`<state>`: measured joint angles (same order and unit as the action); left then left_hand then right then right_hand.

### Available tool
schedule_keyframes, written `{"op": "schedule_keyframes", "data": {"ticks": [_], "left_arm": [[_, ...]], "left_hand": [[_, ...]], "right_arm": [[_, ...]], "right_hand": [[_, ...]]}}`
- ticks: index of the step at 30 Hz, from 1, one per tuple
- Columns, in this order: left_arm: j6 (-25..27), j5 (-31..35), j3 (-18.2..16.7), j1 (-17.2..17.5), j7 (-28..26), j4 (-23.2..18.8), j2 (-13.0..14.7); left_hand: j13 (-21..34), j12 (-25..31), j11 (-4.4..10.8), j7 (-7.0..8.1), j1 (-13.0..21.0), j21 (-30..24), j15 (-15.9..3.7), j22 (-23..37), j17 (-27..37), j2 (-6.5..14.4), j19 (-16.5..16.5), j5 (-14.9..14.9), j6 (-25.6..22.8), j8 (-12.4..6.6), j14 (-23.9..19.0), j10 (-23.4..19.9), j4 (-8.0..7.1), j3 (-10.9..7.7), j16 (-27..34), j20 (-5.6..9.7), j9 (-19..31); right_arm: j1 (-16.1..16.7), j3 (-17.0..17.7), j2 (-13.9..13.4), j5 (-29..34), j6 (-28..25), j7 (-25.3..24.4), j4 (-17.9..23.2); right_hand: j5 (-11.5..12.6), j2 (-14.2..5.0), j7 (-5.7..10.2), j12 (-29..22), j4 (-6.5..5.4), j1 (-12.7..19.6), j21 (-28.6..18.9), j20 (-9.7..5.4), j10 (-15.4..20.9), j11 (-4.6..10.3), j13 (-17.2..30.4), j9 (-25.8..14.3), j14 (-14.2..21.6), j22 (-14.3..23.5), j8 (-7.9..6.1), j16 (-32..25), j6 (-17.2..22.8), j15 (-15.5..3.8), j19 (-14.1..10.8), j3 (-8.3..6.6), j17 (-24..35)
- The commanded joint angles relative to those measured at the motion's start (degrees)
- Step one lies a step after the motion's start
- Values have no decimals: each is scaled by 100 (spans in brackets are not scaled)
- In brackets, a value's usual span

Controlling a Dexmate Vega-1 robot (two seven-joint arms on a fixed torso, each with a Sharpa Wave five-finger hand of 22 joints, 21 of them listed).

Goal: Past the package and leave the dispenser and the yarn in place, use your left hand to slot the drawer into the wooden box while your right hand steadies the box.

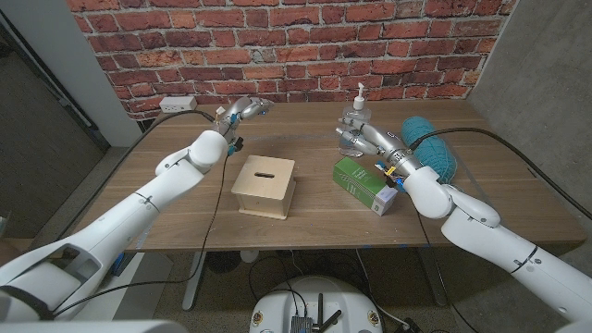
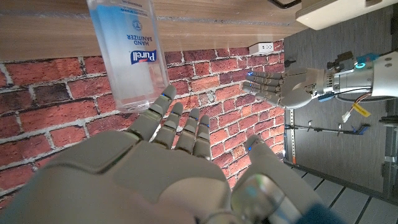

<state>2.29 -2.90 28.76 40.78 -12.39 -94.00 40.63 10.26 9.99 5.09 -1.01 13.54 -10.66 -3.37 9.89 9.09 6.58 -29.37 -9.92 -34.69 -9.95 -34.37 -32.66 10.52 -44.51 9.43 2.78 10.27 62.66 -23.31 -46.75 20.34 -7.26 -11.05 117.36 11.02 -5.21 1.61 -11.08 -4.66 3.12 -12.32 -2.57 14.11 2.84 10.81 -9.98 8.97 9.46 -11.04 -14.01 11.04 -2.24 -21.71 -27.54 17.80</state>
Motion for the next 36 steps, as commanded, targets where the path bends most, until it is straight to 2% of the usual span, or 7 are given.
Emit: {"op": "schedule_keyframes", "data": {"ticks": [1,8,16,25,30,33,36], "left_arm": [[-578,-166,-203,326,-477,369,-341],[-876,-334,-288,472,-634,530,-501],[-995,-486,-425,734,-961,449,-677],[-1488,-759,-573,935,-820,587,-662],[-1857,-915,-652,992,-772,792,-748],[-1994,-985,-677,1000,-729,890,-788],[-2117,-1048,-686,1004,-653,986,-810]], "left_hand": [[13,-12,-12,8,102,6,-276,11,6,4,88,-11,84,4,83,116,-8,-37,-5,161,14],[14,-5,-24,0,148,27,-243,7,16,15,238,-1,217,8,291,259,-20,-1,-11,219,13],[13,4,-66,-24,193,25,-133,0,21,29,356,6,381,11,561,422,-30,68,-9,232,10],[6,-22,-136,-29,184,45,-72,-11,24,16,644,17,816,33,959,931,-67,240,-5,265,-1],[4,-11,-165,-21,177,49,2,-15,22,29,809,18,1118,51,1186,1148,-77,321,-3,289,-7],[2,-13,-131,-15,163,53,-3,-16,25,27,892,22,1232,44,1312,1259,-87,371,-8,294,-9],[1,-13,-188,-24,148,52,2,-18,23,29,962,21,1348,42,1400,1376,-96,407,-5,317,-11]], "right_arm": [[240,370,28,-1132,239,-425,-176],[271,506,88,-1699,463,-439,-396],[351,645,158,-2222,651,-508,-565],[372,714,210,-2703,711,-490,-677],[395,743,274,-2932,804,-529,-765],[385,760,368,-3138,968,-518,-887],[357,760,411,-3269,986,-520,-941]], "right_hand": [[-20,-204,-12,-37,45,52,-33,-131,40,-58,11,-27,54,14,-33,-54,64,-199,-56,6,18],[-28,-161,-27,-8,59,7,70,-179,0,-25,5,-22,-46,10,37,-8,-86,-233,96,56,15],[-25,-140,-34,27,30,-60,120,-201,-81,-23,-4,-16,-141,7,75,49,-212,-196,166,84,-4],[-17,-124,-55,69,-17,-139,169,-221,-218,-53,-15,-11,-267,5,112,111,-397,-160,267,125,-17],[-13,-108,-66,77,-45,-182,189,-205,-288,-72,-20,-9,-331,5,115,138,-484,-155,334,157,-21],[-10,-98,-77,80,-58,-199,195,-195,-319,-74,-22,-8,-360,4,118,150,-536,-122,363,172,-24],[-7,-92,-83,84,-69,-213,198,-188,-353,-79,-24,-7,-383,5,122,159,-586,-115,387,185,-26]]}}
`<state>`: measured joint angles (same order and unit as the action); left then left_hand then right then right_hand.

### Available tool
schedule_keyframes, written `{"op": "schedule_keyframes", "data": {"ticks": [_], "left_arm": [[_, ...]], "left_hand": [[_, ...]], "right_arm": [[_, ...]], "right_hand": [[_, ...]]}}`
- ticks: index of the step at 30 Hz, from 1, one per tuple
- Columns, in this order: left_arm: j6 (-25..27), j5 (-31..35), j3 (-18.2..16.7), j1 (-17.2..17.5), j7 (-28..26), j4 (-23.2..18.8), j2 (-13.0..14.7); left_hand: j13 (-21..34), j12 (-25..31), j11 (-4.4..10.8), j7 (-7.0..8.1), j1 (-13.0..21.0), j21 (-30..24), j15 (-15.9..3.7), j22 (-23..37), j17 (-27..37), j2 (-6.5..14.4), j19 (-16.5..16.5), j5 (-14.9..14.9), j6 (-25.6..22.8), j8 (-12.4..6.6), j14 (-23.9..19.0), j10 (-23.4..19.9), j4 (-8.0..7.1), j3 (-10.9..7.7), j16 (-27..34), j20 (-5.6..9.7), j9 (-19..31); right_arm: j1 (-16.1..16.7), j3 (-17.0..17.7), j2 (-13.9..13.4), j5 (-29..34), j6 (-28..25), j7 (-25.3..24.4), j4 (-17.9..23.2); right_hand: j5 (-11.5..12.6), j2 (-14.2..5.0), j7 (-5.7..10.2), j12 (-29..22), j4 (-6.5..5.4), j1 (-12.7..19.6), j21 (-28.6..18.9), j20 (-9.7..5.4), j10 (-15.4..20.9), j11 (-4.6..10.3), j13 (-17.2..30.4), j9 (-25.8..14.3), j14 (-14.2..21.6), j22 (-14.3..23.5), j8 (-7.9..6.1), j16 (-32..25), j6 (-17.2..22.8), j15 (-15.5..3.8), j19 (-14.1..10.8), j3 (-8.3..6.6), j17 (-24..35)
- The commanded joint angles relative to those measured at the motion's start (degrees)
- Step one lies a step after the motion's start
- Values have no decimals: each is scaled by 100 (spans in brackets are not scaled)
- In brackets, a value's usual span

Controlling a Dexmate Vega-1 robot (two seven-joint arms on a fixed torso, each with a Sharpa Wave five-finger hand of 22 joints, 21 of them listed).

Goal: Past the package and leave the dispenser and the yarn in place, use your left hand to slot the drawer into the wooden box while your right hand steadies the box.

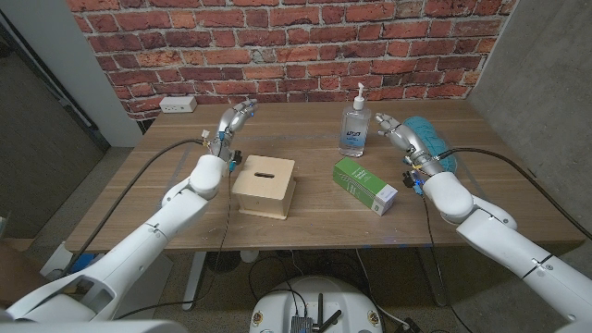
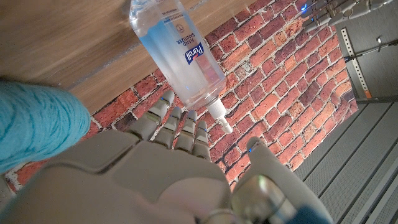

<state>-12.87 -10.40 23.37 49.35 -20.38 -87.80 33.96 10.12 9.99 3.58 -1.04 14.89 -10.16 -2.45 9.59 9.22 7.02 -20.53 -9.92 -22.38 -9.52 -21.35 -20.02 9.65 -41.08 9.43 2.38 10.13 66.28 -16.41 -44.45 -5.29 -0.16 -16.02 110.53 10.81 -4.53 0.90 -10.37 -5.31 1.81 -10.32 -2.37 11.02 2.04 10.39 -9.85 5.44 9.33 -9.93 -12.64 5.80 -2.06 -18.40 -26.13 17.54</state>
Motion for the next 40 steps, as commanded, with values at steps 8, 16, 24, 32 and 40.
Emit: {"op": "schedule_keyframes", "data": {"ticks": [8,16,24,32,40], "left_arm": [[-838,-417,-134,151,276,585,-243],[-844,-484,-177,270,259,510,-247],[-995,-536,-211,372,222,541,-321],[-1026,-789,-155,349,613,609,-307],[-1021,-918,-168,481,577,556,-388]], "left_hand": [[12,-14,-76,-7,-111,21,-37,10,26,-6,301,29,326,-8,304,346,-89,139,1,391,-2],[9,11,-178,11,-201,34,34,7,12,1,567,25,480,-38,495,555,-94,180,14,345,-7],[0,8,-215,15,-286,32,52,4,13,-33,774,30,748,-1,516,721,-97,231,37,319,-11],[-11,-20,-368,-56,-474,24,174,5,21,-2,1066,21,1095,-16,833,1172,-154,288,1,382,-12],[-11,-23,-372,-88,-597,21,235,3,26,18,1297,13,1380,-8,1137,1490,-197,331,-4,398,-16]], "right_arm": [[-157,38,396,-1109,600,57,-646],[-435,-41,655,-1490,876,182,-1079],[-579,-99,860,-1732,1114,201,-1414],[-611,-119,968,-2017,1310,321,-1624],[-658,-145,1085,-2135,1471,312,-1826]], "right_hand": [[27,-138,20,14,-47,-120,26,-186,-132,-18,13,-16,-156,19,18,67,-241,-113,207,90,-11],[64,-143,58,8,-80,-104,38,-46,-252,10,-1,-11,-122,22,-3,69,-439,220,505,99,-88],[73,-132,15,29,-106,-118,12,23,-371,27,-5,-11,-49,22,11,48,-578,375,545,121,-124],[81,-132,-71,31,-144,-144,4,-16,-459,-18,-8,-14,-117,23,14,73,-711,307,588,153,-139],[89,-127,-89,13,-177,-165,-7,-58,-457,22,-9,-15,-128,24,-1,72,-744,263,596,183,-147]]}}
